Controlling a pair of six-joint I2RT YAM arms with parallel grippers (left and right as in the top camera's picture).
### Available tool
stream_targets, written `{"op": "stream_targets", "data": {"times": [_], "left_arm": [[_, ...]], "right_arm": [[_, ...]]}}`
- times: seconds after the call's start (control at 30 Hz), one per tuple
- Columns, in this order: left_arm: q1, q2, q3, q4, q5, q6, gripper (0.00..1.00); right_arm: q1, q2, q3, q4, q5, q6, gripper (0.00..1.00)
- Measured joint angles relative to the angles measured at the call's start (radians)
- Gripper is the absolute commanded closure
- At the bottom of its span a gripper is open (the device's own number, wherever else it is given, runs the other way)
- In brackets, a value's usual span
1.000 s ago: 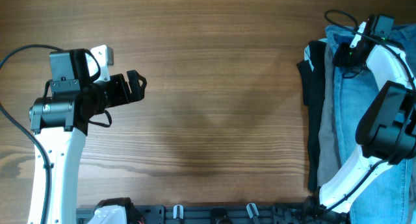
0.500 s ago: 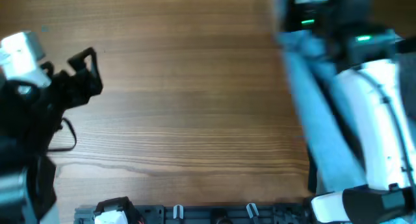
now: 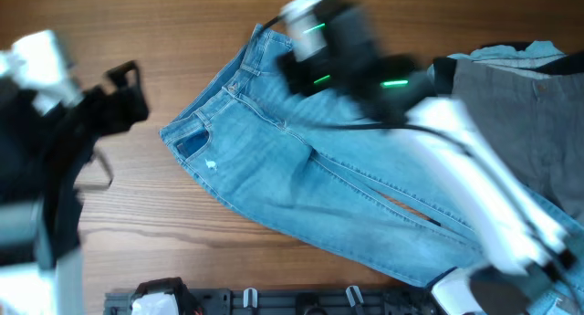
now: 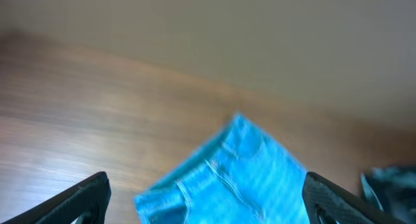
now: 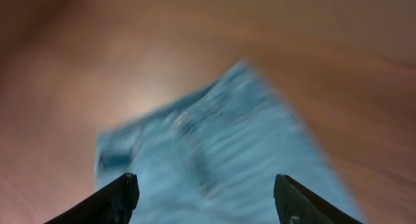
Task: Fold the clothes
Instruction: 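Pull the jeans leftward off the pile and spread them flat on the table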
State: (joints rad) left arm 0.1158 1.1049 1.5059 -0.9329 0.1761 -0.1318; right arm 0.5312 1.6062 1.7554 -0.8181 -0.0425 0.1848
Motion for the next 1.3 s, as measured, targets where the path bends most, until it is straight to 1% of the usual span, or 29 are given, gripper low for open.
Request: {"op": "stream_targets", "data": {"times": [0.03,0.07,0.1,0.2,0.23,0.37,0.4,0.5,0.53,0.57,0.63,0.67,0.73,0.8,0.87,0.93,0.97,1.0,1.07,1.17,1.2,1.23,1.27,1.3], "left_arm": [[-0.041,0.087,0.001,0.003,0.017,0.031,0.07],[-0.082,0.185,0.003,0.014,0.031,0.072,0.07],[-0.128,0.289,0.005,0.048,0.040,0.120,0.06],[-0.274,0.684,0.003,0.182,0.063,0.275,0.07],[-0.303,0.766,-0.003,0.234,0.063,0.314,0.07],[-0.352,0.955,-0.008,0.429,0.053,0.378,0.06],[-0.351,0.978,-0.008,0.480,0.049,0.385,0.08],[-0.341,1.042,-0.008,0.554,0.031,0.394,0.10],[-0.336,1.070,-0.008,0.560,0.030,0.397,0.20],[-0.331,1.087,-0.003,0.572,0.031,0.404,0.40],[-0.326,1.096,0.005,0.565,0.017,0.410,0.86],[-0.316,1.102,0.014,0.555,0.011,0.409,0.96],[-0.289,1.111,0.026,0.533,0.003,0.380,0.96],[-0.256,1.111,0.030,0.518,-0.001,0.288,0.96],[-0.179,1.111,0.037,0.482,0.002,0.216,0.96],[-0.011,1.109,0.050,0.421,-0.006,0.170,0.96],[0.043,1.108,0.052,0.410,-0.032,0.158,0.96],[0.191,1.105,0.059,0.383,-0.055,0.152,0.96],[0.365,1.094,0.058,0.352,-0.101,0.145,0.96],[0.562,1.057,0.030,0.318,-0.181,0.113,0.96],[0.613,1.031,0.013,0.302,-0.207,0.102,0.94],[0.634,1.007,0.003,0.297,-0.210,0.097,0.87],[0.640,0.973,-0.005,0.292,-0.197,0.093,0.75],[0.639,0.919,-0.011,0.290,-0.163,0.087,0.67]], "right_arm": [[-0.097,-0.073,0.009,-0.016,-0.029,0.039,0.28],[-0.146,-0.106,0.014,-0.032,-0.049,0.056,0.28],[-0.226,-0.163,0.019,-0.073,-0.089,0.087,0.28],[-0.333,-0.192,0.027,-0.182,-0.154,0.116,0.28],[-0.348,-0.184,0.026,-0.225,-0.164,0.119,0.27],[-0.365,-0.164,0.025,-0.275,-0.179,0.125,0.25],[-0.365,-0.156,0.025,-0.290,-0.183,0.126,0.25],[-0.365,-0.117,0.025,-0.309,-0.186,0.125,0.26],[-0.365,-0.098,0.025,-0.313,-0.186,0.126,0.26],[-0.365,-0.084,0.025,-0.314,-0.186,0.125,0.27],[-0.365,-0.072,0.025,-0.320,-0.186,0.126,0.27],[-0.365,-0.072,0.025,-0.322,-0.186,0.125,0.27],[-0.365,-0.072,0.025,-0.333,-0.186,0.125,0.27],[-0.365,-0.072,0.025,-0.346,-0.185,0.125,0.28],[-0.365,-0.072,0.025,-0.350,-0.182,0.123,0.28],[-0.365,-0.072,0.025,-0.350,-0.180,0.120,0.28],[-0.365,-0.072,0.025,-0.352,-0.177,0.107,0.27],[-0.365,-0.072,0.025,-0.357,-0.175,0.102,0.26],[-0.365,-0.072,0.025,-0.363,-0.166,0.098,0.24],[-0.365,-0.072,0.025,-0.376,-0.154,0.097,0.23],[-0.365,-0.072,0.025,-0.380,-0.152,0.094,0.23],[-0.365,-0.071,0.025,-0.382,-0.151,0.094,0.23],[-0.365,-0.069,0.025,-0.389,-0.150,0.095,0.23],[-0.365,-0.064,0.025,-0.403,-0.148,0.095,0.23]]}}
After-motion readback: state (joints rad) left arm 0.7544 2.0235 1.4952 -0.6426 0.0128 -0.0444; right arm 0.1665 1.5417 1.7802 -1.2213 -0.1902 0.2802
